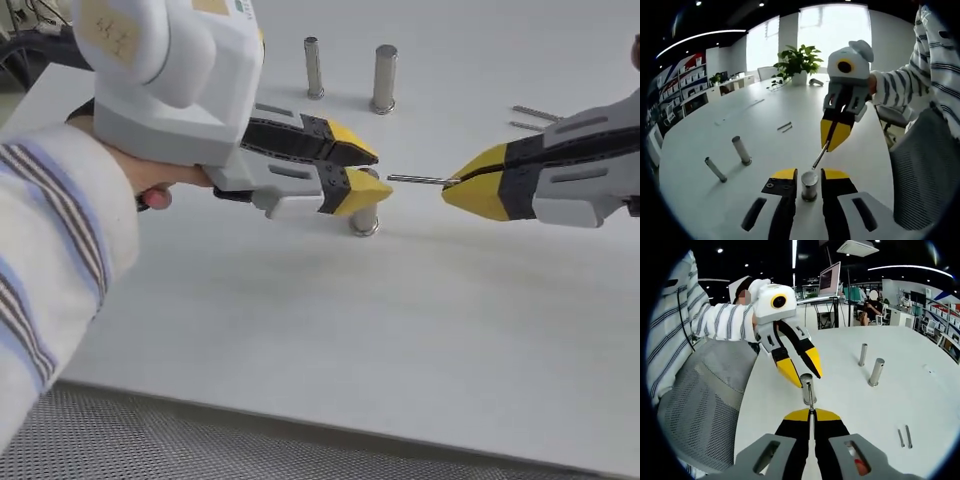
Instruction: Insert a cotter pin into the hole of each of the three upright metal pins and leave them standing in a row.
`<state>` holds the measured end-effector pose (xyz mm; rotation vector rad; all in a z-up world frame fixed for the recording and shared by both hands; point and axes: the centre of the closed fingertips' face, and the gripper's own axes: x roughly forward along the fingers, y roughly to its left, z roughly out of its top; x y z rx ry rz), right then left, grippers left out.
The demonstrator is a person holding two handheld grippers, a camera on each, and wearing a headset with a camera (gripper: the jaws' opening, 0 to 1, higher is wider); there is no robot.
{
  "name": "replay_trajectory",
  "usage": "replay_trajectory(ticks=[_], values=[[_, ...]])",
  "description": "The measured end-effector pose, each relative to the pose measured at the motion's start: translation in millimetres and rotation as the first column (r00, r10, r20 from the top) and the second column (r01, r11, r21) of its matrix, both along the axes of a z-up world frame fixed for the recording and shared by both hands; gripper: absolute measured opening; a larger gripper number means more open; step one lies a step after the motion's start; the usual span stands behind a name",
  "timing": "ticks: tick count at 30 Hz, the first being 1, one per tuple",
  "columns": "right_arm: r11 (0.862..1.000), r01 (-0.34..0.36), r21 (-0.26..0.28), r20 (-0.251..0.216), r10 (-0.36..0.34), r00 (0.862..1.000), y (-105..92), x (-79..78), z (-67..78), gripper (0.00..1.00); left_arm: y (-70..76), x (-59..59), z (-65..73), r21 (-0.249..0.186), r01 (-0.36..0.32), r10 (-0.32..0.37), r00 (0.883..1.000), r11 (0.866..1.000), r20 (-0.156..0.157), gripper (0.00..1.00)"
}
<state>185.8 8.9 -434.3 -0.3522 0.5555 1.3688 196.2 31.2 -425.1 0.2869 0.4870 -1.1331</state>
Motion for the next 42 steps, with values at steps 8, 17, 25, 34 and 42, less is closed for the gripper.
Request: replay_trajectory(ticks=[8,17,25,34,42], values=[[1.000,-0.011,0.000,-0.005,0.011,1.000,2.1,-1.2,-2.4,0.00,-1.2,-4.3,-4.2,0.015,0.016,-0.016,1.000,1.000,-0.013,0.12],[1.000,-0.022,-0.003,-0.006,0.022,1.000,5.4,-1.3,-3.9,0.00,0.3,2.0,-0.1,0.020,0.078,-0.079,0.995,0.997,0.053,0.10],[0.999,-0.040,-0.015,0.003,0.041,0.999,10.0,0.4,-6.0,0.00,4.7,-5.3,-2.7,0.018,0.104,-0.105,0.993,0.994,0.053,0.09],[0.999,-0.040,-0.022,0.001,0.040,0.999,18.0,4.1,-9.6,0.00,6.6,-5.5,-5.5,0.016,0.098,-0.098,0.995,0.995,0.029,0.09],[0.998,-0.051,-0.020,0.005,0.051,0.999,29.0,2.2,-11.7,0.00,5.0,-5.6,-6.8,0.022,0.107,-0.108,0.994,0.994,0.022,0.09]])
